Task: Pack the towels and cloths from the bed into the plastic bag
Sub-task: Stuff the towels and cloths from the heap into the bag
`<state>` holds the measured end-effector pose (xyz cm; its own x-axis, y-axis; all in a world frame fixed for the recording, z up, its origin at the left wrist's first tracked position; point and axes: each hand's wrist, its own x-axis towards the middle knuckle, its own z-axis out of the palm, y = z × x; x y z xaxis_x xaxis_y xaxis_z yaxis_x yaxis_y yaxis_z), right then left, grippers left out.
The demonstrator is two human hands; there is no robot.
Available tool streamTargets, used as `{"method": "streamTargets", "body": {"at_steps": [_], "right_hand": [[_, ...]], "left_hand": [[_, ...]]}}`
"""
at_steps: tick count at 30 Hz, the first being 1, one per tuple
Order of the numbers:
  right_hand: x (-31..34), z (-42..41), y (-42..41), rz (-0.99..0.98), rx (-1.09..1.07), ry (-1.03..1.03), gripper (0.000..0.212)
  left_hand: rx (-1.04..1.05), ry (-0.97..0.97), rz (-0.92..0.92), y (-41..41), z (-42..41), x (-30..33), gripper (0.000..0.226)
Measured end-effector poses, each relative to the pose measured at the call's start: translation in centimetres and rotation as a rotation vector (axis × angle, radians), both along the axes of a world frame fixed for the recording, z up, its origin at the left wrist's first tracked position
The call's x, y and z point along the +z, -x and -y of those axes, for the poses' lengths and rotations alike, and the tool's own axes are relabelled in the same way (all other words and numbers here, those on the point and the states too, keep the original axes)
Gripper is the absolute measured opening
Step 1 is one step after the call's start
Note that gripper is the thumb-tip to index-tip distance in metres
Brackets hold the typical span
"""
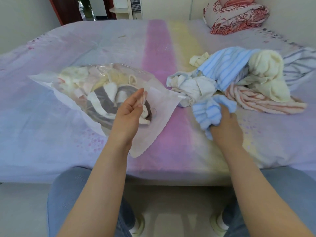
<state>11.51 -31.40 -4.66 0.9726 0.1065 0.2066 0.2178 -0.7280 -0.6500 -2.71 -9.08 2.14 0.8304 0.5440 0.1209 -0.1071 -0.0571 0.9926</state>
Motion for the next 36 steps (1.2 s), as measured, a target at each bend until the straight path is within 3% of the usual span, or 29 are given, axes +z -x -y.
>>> {"method": "streamTargets", "body": {"at_steps": [3,5,8,9,12,15,17,22,25,28,30,32,34,36], "right_hand": [[-0.7,-2.8,5.5,0.141,0.163,0.081,0.071],[-1.5,-4.7,8.3,0.199,0.342,0.259,0.08],[-0.9,-5.6,9.0,-0.11,0.657,0.408,0.089],[-0.5,-5.6,8.8,-0.113,0.653,0.332,0.079],[-0.1,-5.3,7.9,0.201,0.397,0.139,0.059],[-1.0,-5.1,6.4,-0.007,0.373,0.285,0.084],[-1.8,-5.0,5.1,-0.085,0.358,0.379,0.09],[-0.2,-5.2,2.5,-0.121,0.402,0.165,0.053],[3.4,-5.2,5.1,-0.218,0.751,-0.131,0.05],[5.6,-5.9,7.8,-0.423,1.078,-0.212,0.059],[6.4,-7.8,8.1,-0.361,1.021,-0.357,0.059],[5.8,-10.8,7.1,-0.173,0.812,-0.426,0.064],[4.3,-14.1,6.3,-0.078,0.719,-0.255,0.074],[1.9,-16.9,6.3,-0.19,0.722,0.013,0.082]], "left_hand": [[0.004,0.014,0.019,0.0,-0.3,-0.1,0.046],[-0.015,0.03,0.041,0.0,-0.5,-0.2,0.046],[-0.048,0.05,0.057,0.3,-0.8,-0.2,0.046],[-0.053,0.051,0.057,0.4,-0.8,-0.2,0.045],[-0.052,0.049,0.059,0.7,-1.0,-0.2,0.044],[-0.042,0.036,0.052,0.9,-1.1,-0.2,0.043],[-0.037,0.017,0.054,1.0,-1.1,-0.2,0.044],[-0.047,-0.025,0.051,1.3,-1.2,0.3,0.05],[-0.066,0.002,0.072,1.5,-1.6,0.3,0.049],[-0.075,0.023,0.075,1.7,-1.9,0.2,0.048],[-0.076,0.049,0.065,2.0,-1.9,0.1,0.052],[-0.077,0.059,0.062,2.4,-1.9,0.1,0.055],[-0.07,0.038,0.061,2.7,-2.0,0.3,0.056],[-0.064,0.016,0.061,2.9,-2.2,0.7,0.062]]}}
